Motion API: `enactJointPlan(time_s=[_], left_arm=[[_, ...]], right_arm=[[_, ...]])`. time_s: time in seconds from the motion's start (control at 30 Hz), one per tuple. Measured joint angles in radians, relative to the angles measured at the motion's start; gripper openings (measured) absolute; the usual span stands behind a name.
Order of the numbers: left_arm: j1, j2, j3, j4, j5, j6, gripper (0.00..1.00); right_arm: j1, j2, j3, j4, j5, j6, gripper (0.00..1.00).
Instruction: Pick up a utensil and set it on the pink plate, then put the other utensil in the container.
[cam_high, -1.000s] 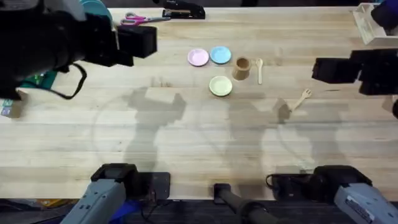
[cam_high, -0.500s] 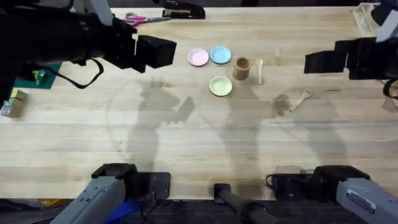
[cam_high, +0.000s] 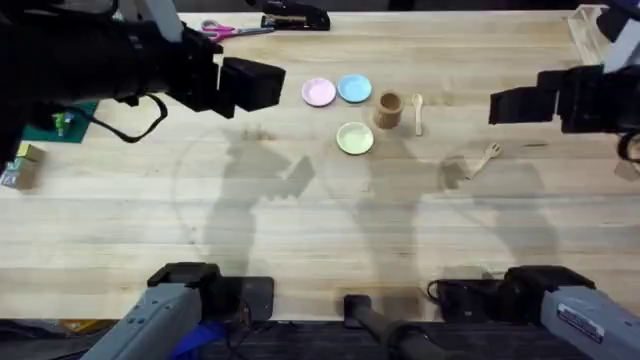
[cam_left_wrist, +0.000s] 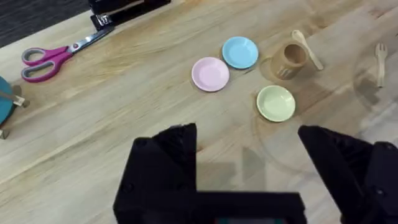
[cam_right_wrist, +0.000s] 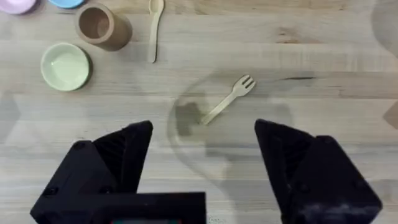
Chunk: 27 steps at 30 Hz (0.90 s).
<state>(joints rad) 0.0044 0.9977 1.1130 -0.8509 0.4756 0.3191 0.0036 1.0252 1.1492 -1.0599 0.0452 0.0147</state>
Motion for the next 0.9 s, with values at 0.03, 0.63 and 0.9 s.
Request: enactJointPlan(time_s=[0.03,0.63,0.9], left_arm=[[0.000,0.000,0.000,0.000,0.000,0.000,0.993],[0.000,0.075,0.000,0.002,0.161,0.113,0.993],[0.000,0.075,0.000,0.002,0.161,0.119,0.993]], right_arm=[[0.000,0.000,0.000,-0.001,0.000,0.000,0.997],[-0.098,0.164,0.185,-0.128,0.000,-0.020,0.996],[-0.127,0.277,0.230,-0.149,0.000,-0.020,0.996]])
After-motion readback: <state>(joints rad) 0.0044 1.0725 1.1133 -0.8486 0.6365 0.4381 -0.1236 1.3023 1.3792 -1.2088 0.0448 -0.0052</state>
